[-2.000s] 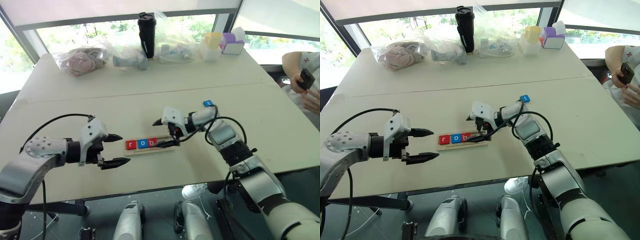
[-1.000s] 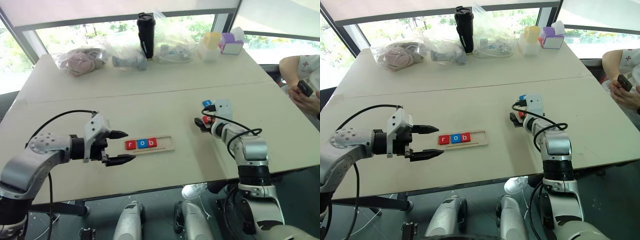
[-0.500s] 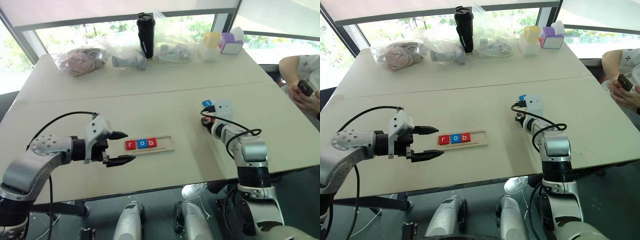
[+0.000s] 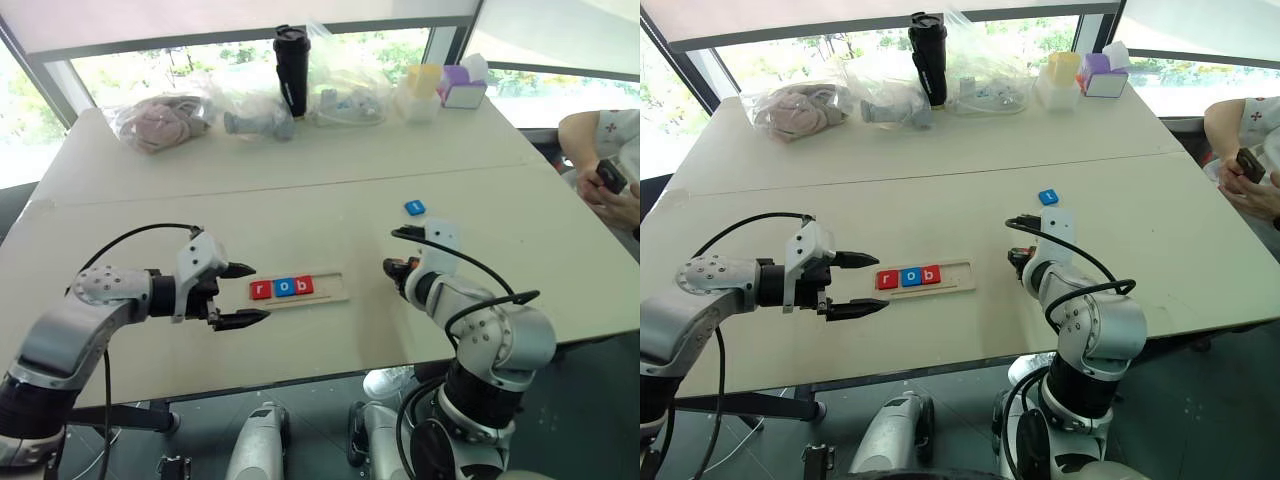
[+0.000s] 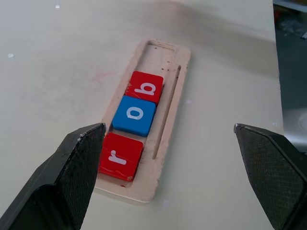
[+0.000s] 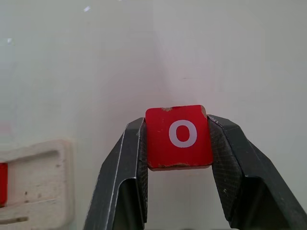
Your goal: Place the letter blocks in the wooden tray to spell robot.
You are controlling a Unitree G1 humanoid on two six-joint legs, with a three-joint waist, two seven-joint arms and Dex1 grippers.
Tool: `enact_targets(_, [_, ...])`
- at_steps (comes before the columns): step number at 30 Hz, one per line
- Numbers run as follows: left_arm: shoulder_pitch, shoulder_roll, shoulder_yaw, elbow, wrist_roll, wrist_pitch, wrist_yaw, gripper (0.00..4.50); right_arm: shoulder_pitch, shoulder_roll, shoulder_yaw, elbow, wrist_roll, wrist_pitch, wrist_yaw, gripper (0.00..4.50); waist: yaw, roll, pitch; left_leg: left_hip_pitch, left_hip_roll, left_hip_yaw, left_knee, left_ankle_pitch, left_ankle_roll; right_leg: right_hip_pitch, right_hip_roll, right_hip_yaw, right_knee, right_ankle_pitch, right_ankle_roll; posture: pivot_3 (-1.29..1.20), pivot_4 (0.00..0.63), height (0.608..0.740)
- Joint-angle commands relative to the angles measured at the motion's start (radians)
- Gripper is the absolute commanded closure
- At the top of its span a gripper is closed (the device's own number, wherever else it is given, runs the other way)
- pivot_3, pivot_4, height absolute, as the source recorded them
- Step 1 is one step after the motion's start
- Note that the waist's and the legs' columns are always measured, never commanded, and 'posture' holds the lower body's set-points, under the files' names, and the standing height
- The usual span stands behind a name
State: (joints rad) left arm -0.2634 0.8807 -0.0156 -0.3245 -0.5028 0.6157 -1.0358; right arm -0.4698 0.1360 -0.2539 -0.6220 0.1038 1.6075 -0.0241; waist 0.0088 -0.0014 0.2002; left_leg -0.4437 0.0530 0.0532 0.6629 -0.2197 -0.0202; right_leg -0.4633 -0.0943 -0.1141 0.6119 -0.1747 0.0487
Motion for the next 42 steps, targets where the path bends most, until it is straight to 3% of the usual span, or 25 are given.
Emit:
enact_targets(1, [-0.007,-0.003,0.002,-0.003,0.01,-0.026,-0.012,0.0,0.024,0.018,0.013,-0.032,0.027,0.007,-0.003,3.31,-0.002,0.0,0.0,-0.001,0.0,0.0,0.0,0.0,0.0,0.0,0.0,0.0,0.0,0.0,0.0,0.0,0.15,0.74])
enact_targets(2, [-0.002,0.002,0.0,0.001,0.022,-0.035,-0.012,0.0,0.028,0.004,0.012,-0.025,0.033,0.007,0.003,2.28,-0.003,0.0,0.0,-0.001,0.0,0.0,0.0,0.0,0.0,0.0,0.0,0.0,-0.001,0.0,0.0,0.0,0.15,0.74])
enact_targets(5, [0.014,0.009,0.006,0.007,0.036,-0.049,-0.015,0.0,0.036,-0.087,0.009,-0.014,0.074,0.007,0.042,0.82,-0.005,0.0,0.0,-0.001,0.0,0.001,-0.001,0.0,0.0,-0.001,0.0,0.0,-0.001,0.0,0.0,0.0,0.15,0.74])
enact_targets(6, [0.018,0.009,0.01,0.006,0.036,-0.049,-0.016,0.0,0.025,-0.168,0.018,-0.017,0.104,0.007,0.086,0.35,-0.005,0.0,0.0,-0.001,0.0,0.0,-0.001,0.0,0.0,-0.001,0.0,0.0,-0.001,0.0,0.0,0.0,0.15,0.74])
enact_targets(9, [0.024,0.011,0.017,0.006,0.037,-0.051,-0.019,0.0,-0.016,-0.442,0.08,-0.031,0.192,-0.007,0.239,0.35,-0.003,0.001,0.001,-0.001,-0.002,0.001,-0.001,0.0,0.0,-0.001,-0.003,0.0,-0.001,0.0,0.0,0.0,0.15,0.74])
enact_targets(12, [0.02,0.009,0.014,0.012,0.038,-0.054,-0.021,0.0,-0.031,-0.689,0.069,0.017,0.271,-0.243,0.494,0.35,-0.004,0.001,0.001,0.0,-0.001,0.001,-0.001,0.0,0.0,0.0,-0.002,0.0,-0.002,0.0,0.0,0.0,0.15,0.74])
enact_targets(15, [0.008,0.001,0.005,0.022,0.041,-0.059,-0.024,0.0,0.062,-0.861,0.084,0.055,0.334,-0.565,0.803,0.35,-0.003,0.0,0.001,0.0,-0.002,0.0,-0.003,0.0,0.0,0.0,-0.001,-0.001,-0.003,-0.001,0.001,0.0,0.15,0.74])
enact_targets(17, [-0.002,-0.004,-0.004,0.031,0.046,-0.064,-0.025,0.0,0.122,-0.911,0.119,0.115,0.353,-0.686,0.928,0.35,0.0,-0.002,0.0,0.001,-0.001,-0.001,-0.008,0.0,0.0,0.001,0.0,-0.001,-0.008,-0.001,0.001,0.0,0.15,0.74])
enact_targets(23, [-0.013,0.004,0.004,0.028,0.048,-0.061,-0.039,0.0,0.145,-0.929,0.286,0.332,0.245,-0.973,1.039,0.35,-0.002,-0.002,0.0,0.001,-0.002,0.002,-0.01,0.0,0.001,0.002,0.001,0.0,-0.013,-0.001,0.002,0.0,0.15,0.74])
enact_targets(37, [-0.003,0.019,0.032,-0.02,0.023,-0.025,-0.031,0.0,0.035,-0.852,0.414,0.631,0.114,-1.196,1.054,0.35,0.005,-0.002,0.0,0.001,-0.002,0.001,-0.009,0.0,0.0,0.003,0.001,-0.001,-0.012,0.0,0.001,0.0,0.15,0.74])
enact_targets(40, [0.001,0.016,0.029,-0.026,0.023,-0.022,-0.024,0.0,0.029,-0.843,0.416,0.656,0.098,-1.215,1.048,1.16,0.004,-0.002,0.0,0.001,-0.002,0.001,-0.009,0.0,0.0,0.003,0.001,-0.001,-0.011,0.0,0.001,0.0,0.15,0.74])
enact_targets(42, [0.003,0.015,0.03,-0.03,0.021,-0.018,-0.022,0.0,0.028,-0.84,0.415,0.661,0.095,-1.219,1.049,2.2,0.003,-0.002,0.0,0.002,-0.002,0.001,-0.009,0.0,0.0,0.003,0.001,0.0,-0.01,0.0,0.001,0.0,0.15,0.74])
